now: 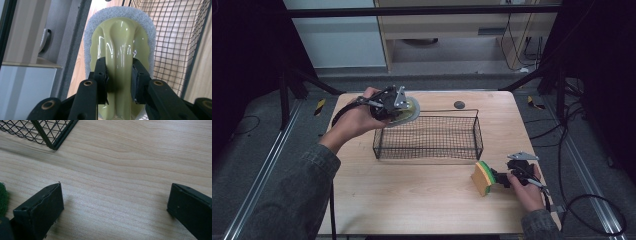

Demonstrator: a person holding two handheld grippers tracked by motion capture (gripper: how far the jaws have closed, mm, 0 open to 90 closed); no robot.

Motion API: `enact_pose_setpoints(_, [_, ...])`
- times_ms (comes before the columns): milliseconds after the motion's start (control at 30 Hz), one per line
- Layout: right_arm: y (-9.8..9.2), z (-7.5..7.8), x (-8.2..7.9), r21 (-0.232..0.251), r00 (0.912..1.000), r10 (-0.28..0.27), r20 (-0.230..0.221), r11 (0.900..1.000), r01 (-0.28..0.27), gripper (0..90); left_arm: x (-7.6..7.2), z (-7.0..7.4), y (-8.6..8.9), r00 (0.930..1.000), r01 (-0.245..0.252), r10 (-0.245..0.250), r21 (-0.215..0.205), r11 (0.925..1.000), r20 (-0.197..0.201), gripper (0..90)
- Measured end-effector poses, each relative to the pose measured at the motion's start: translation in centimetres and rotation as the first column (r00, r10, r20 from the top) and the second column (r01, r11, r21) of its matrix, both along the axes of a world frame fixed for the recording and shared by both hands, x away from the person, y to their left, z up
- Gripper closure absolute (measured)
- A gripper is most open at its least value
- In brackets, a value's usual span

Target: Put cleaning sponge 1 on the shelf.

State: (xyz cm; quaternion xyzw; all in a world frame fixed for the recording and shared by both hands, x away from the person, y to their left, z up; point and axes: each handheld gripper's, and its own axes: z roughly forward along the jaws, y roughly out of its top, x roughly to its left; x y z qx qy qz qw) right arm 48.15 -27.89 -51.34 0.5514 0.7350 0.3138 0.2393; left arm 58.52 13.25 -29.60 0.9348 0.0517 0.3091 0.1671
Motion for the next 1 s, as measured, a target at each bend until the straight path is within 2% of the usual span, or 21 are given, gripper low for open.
enact_pose_setpoints(367, [-0.2,0.0,-0.3,-0.002,1.0,0.006,-0.001,1.0,-0.006,0.7,0.6,-0.9,-1.9,0.9998,0.017,-0.017,0.024,0.9995,-0.005,70.4])
enact_pose_setpoints(433, [-0.2,0.0,-0.3,0.0,1.0,0.005,-0.002,1.0,-0.005,0.7,0.7,-1.0,-2.0,0.9998,0.015,-0.015,0.024,0.9996,-0.01,70.4])
enact_pose_setpoints(600, [-0.2,0.0,-0.3,0.0,1.0,0.005,-0.002,1.0,-0.005,0.7,1.1,-1.5,-1.7,0.9997,0.025,-0.026,0.036,0.999,0.006,70.5])
enact_pose_setpoints(633, [-0.2,0.0,-0.3,-0.001,1.0,0.005,-0.002,1.0,-0.005,0.7,1.2,-1.6,-1.7,0.9999,0.016,-0.016,0.033,0.9993,-0.006,70.4])
enact_pose_setpoints(800, [-0.2,0.0,-0.4,0.002,1.0,0.004,-0.002,1.0,-0.004,0.7,1.4,-1.9,-1.8,0.9996,0.027,-0.027,0.039,0.9989,-0.007,70.5])
enact_pose_setpoints(1000, [-0.2,0.0,-0.4,-0.001,1.0,0.003,-0.003,1.0,-0.003,0.7,1.9,-2.3,-1.5,0.9995,0.026,-0.026,0.023,0.9994,-0.016,70.5])
